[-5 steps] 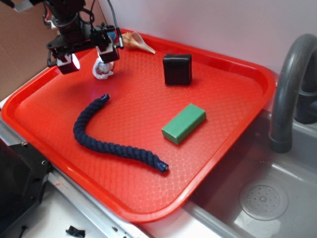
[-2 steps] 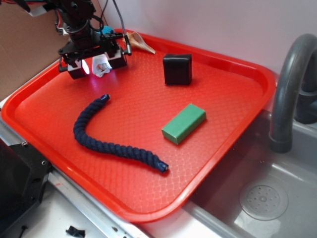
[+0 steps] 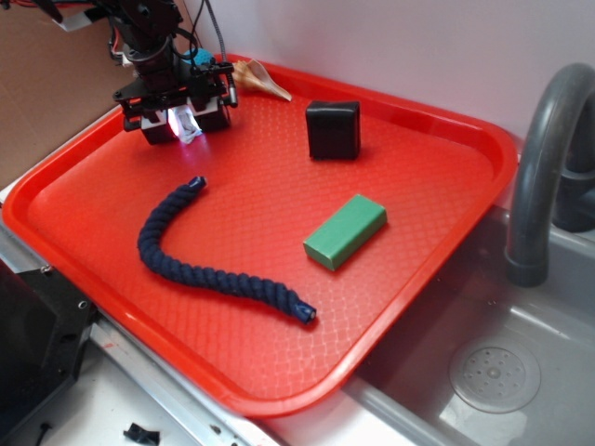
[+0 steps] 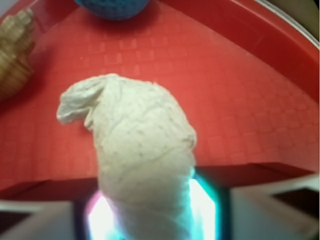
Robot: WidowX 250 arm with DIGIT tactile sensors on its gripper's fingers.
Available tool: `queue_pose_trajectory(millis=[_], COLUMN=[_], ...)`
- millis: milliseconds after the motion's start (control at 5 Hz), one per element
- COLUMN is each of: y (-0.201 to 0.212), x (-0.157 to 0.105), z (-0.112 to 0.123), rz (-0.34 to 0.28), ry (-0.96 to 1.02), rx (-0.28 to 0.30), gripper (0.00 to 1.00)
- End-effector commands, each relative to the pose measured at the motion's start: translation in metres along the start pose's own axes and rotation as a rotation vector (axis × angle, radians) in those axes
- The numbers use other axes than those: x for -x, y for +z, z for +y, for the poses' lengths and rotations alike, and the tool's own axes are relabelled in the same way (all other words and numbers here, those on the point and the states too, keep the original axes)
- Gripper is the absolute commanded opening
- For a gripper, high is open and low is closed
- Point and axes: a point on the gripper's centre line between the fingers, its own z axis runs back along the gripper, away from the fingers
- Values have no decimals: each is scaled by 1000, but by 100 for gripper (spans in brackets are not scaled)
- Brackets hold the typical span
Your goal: Grab the white paper.
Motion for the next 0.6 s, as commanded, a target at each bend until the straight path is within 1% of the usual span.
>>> queue_pose_trajectory(millis=[0, 200, 400], y=[52, 112, 171], x=[-2, 31, 70], z=[-4, -15, -9], rz=[65, 192, 123], ry=[-239, -473, -709], rx=[-31, 76, 190], gripper=[0, 0, 0])
